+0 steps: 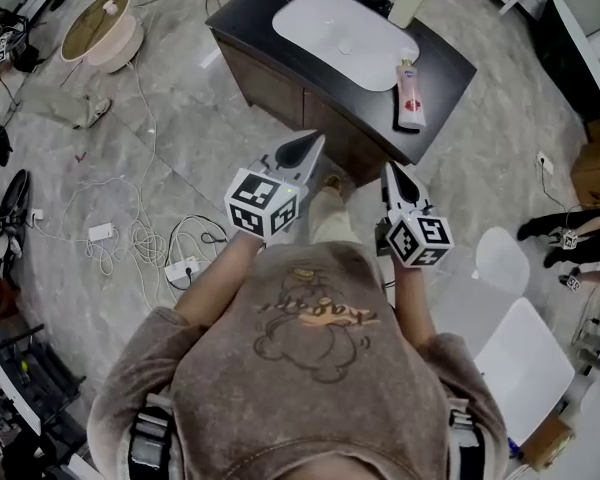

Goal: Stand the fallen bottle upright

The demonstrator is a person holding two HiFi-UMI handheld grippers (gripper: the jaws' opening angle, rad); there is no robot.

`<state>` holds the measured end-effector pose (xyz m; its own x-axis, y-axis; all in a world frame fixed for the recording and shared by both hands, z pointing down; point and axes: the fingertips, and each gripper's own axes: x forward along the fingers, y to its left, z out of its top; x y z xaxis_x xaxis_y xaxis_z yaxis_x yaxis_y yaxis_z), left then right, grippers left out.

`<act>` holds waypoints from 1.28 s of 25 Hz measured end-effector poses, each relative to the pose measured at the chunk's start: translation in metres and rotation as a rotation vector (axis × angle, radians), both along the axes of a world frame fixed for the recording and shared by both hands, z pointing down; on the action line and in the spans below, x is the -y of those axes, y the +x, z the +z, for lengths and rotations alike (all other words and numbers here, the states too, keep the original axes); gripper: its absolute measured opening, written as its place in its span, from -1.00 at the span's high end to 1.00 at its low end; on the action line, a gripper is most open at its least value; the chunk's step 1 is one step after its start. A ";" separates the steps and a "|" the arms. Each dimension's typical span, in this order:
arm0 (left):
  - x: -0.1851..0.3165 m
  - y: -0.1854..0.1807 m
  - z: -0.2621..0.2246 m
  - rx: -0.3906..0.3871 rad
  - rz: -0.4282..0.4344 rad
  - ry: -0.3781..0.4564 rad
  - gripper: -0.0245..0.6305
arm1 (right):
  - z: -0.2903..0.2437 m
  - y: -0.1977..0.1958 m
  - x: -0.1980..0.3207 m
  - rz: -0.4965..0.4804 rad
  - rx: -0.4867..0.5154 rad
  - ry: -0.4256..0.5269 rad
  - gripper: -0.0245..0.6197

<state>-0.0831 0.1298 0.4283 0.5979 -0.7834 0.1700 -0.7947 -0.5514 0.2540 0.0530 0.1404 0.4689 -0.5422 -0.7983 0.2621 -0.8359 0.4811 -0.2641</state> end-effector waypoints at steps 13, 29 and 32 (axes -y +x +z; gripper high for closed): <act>0.125 0.025 -0.018 -0.003 -0.014 -0.017 0.87 | -0.013 0.020 0.135 -0.032 0.005 -0.033 0.93; 0.241 0.047 -0.013 -0.008 -0.056 -0.022 0.87 | -0.009 0.035 0.247 -0.101 -0.011 -0.059 0.93; 0.251 0.047 -0.014 -0.008 -0.048 -0.022 0.87 | -0.007 0.035 0.255 -0.096 -0.012 -0.065 0.93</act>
